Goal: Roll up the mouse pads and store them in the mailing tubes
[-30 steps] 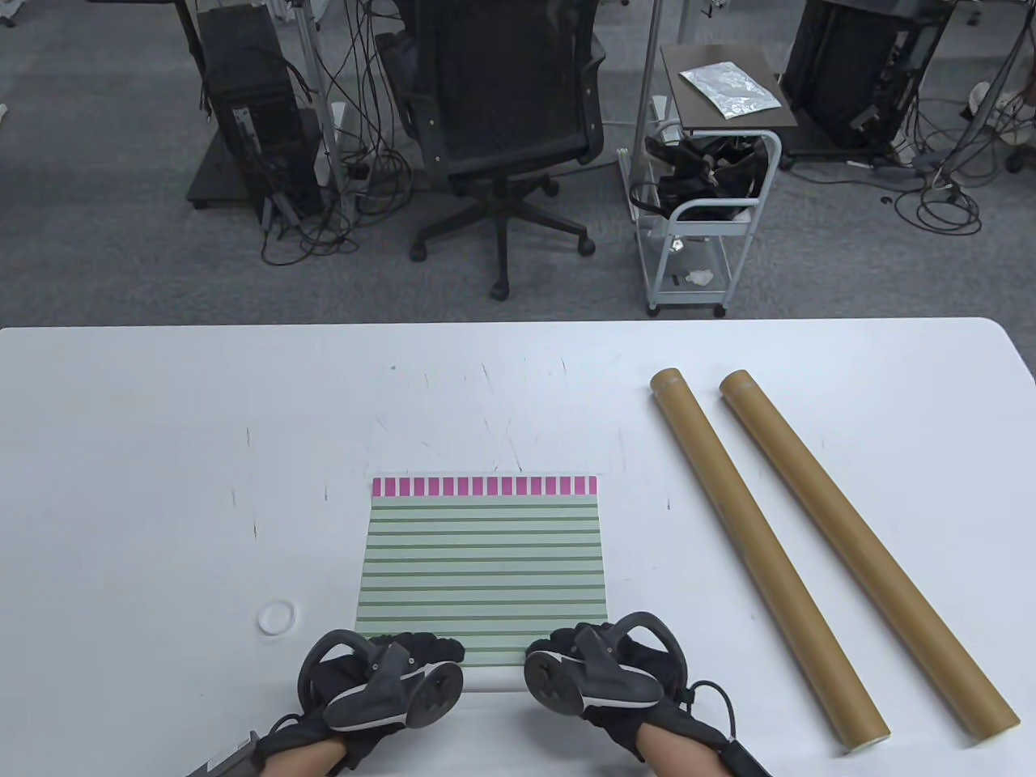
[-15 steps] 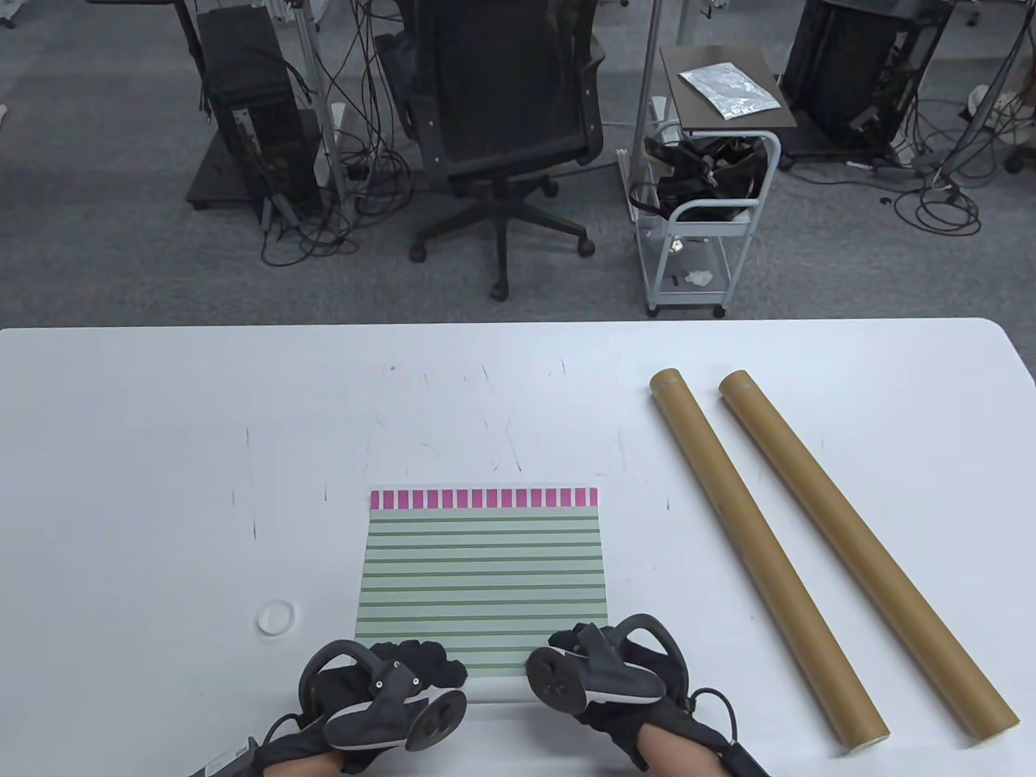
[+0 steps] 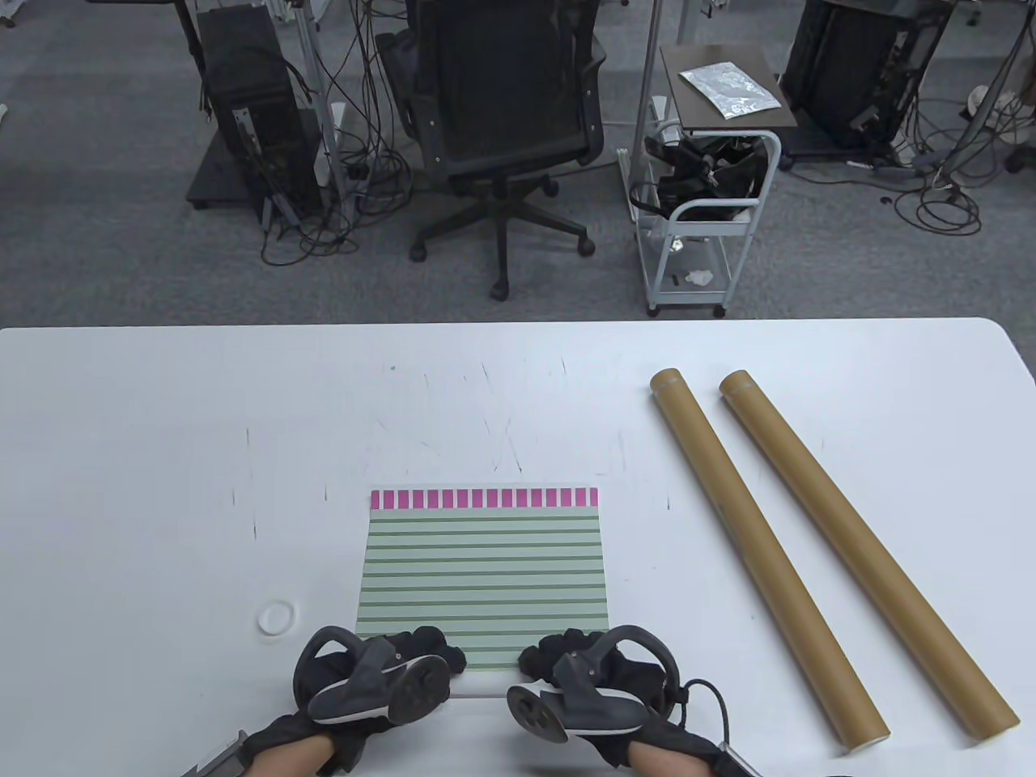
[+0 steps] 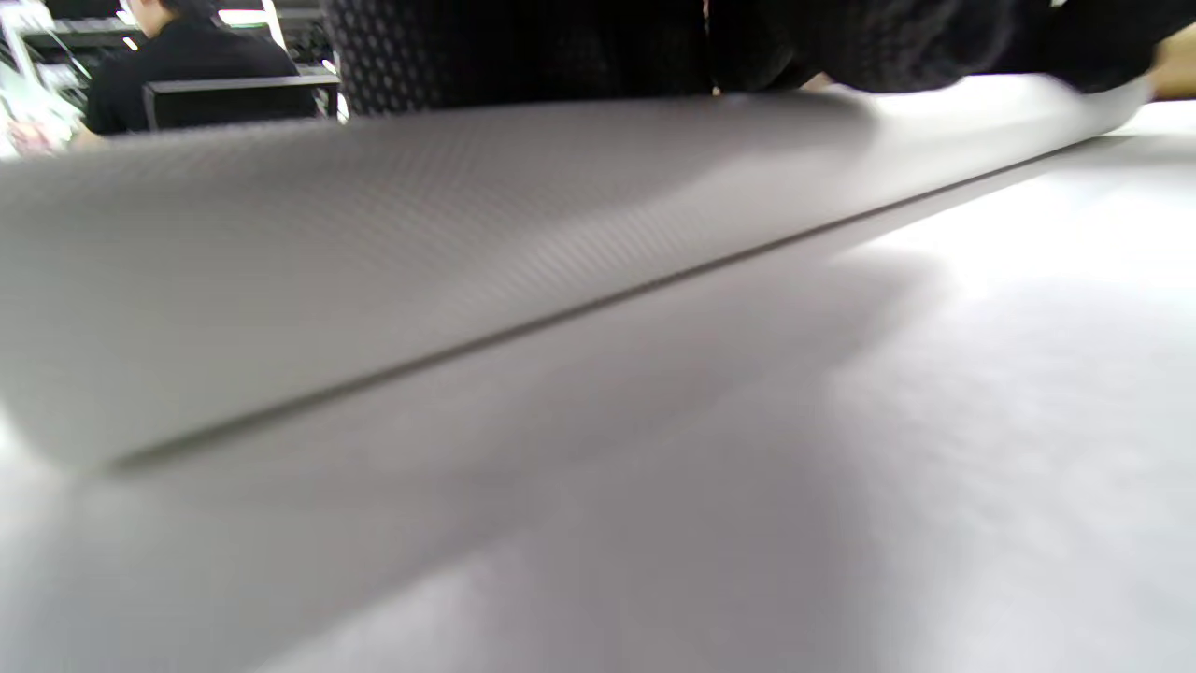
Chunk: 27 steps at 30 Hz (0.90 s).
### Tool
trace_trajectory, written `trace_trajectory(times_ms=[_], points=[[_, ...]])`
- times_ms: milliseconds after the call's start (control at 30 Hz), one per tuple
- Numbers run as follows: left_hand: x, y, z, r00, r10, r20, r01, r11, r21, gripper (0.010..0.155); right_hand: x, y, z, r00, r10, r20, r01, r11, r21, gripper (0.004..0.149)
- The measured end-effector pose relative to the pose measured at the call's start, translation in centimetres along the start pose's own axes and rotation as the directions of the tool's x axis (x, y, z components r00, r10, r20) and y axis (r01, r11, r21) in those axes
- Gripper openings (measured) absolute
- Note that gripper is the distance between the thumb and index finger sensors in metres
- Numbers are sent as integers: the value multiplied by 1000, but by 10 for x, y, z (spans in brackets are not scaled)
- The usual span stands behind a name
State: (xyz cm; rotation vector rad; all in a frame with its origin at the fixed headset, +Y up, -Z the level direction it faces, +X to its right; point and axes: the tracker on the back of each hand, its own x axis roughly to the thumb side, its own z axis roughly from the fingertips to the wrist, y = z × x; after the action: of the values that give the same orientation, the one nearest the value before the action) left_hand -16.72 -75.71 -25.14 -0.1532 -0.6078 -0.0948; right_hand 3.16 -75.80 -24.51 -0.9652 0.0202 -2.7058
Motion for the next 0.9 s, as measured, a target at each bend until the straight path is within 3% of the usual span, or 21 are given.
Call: trace_trajectory(times_ms=[67,233,300,333,467,667,900], points=[[0,-3,2,1000,-14,-1,14,1000,13,57,-1,1,-1,1000,-17,-9,17,1000,7,45],[11,-1,3,991,-133,-19,134,988,82,51,-3,-4,1,999,-38,-1,38,999,-4,45],[13,-1,3,987,-156,-25,157,984,83,50,0,-14,6,999,-42,-17,39,992,-121,43],[12,-1,2,989,-147,-29,149,985,82,49,3,-18,6,999,-32,-4,31,992,-121,43],[6,-1,-1,995,-83,-53,86,995,54,46,7,-8,4,998,68,-12,-68,995,-72,47],[-7,-3,-7,993,42,-109,-40,999,24,45,-7,3,-1,994,-72,-76,72,997,-5,49],[-4,-2,-4,998,26,-58,-26,1000,-8,49,-9,1,-3,991,-120,-50,121,992,27,47]])
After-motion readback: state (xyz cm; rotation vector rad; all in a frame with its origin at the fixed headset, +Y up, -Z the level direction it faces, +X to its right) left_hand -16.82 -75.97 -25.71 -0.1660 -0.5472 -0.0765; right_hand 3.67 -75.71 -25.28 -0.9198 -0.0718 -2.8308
